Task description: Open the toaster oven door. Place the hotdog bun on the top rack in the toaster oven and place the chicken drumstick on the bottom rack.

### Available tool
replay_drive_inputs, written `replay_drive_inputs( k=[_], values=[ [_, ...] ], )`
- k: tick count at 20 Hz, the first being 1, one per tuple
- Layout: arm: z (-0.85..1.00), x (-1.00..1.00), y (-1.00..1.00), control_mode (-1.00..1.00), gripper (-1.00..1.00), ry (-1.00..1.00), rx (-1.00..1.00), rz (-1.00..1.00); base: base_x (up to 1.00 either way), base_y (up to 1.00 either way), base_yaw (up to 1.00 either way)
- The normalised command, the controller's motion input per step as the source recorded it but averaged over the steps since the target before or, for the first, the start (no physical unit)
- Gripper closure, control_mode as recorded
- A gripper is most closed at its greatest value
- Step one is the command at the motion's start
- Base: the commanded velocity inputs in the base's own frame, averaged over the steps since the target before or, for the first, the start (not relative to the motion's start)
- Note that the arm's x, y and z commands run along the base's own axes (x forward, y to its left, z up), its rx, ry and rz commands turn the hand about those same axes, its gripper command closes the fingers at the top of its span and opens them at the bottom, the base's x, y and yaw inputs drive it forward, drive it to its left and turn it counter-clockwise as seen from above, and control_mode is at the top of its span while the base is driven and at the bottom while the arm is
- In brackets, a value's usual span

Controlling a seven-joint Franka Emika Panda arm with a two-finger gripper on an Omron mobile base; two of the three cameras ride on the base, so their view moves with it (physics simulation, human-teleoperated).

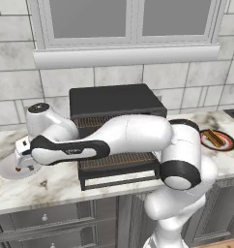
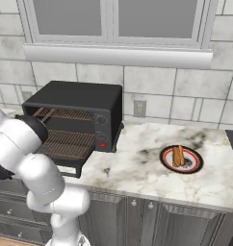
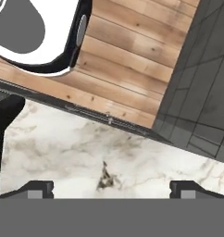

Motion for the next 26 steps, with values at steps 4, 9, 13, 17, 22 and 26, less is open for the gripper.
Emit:
replay_drive_inputs(
  k=[4, 9, 13, 17, 22, 26],
  values=[
    [-0.36, 0.24, 0.56, -1.00, -1.00, 0.00, 0.00, -0.10, 0.00, 0.00, 0.00],
    [-0.31, 0.37, 0.37, -1.00, -1.00, -0.01, 0.00, -0.15, 0.00, 0.00, 0.00],
    [-0.08, 0.44, 0.26, -1.00, -1.00, 0.00, 0.00, -0.14, 0.00, 0.00, 0.00],
    [-0.22, 0.31, 0.11, -1.00, -1.00, 0.07, 0.00, -0.04, 0.00, 0.00, 0.00],
    [-0.39, 0.34, 0.00, -1.00, -1.00, 0.05, -0.01, 0.00, 0.00, 0.00, 0.00],
    [-0.44, 0.52, 0.00, -1.00, -1.00, 0.00, 0.00, 0.00, 0.00, 0.00, 0.00]
  ],
)
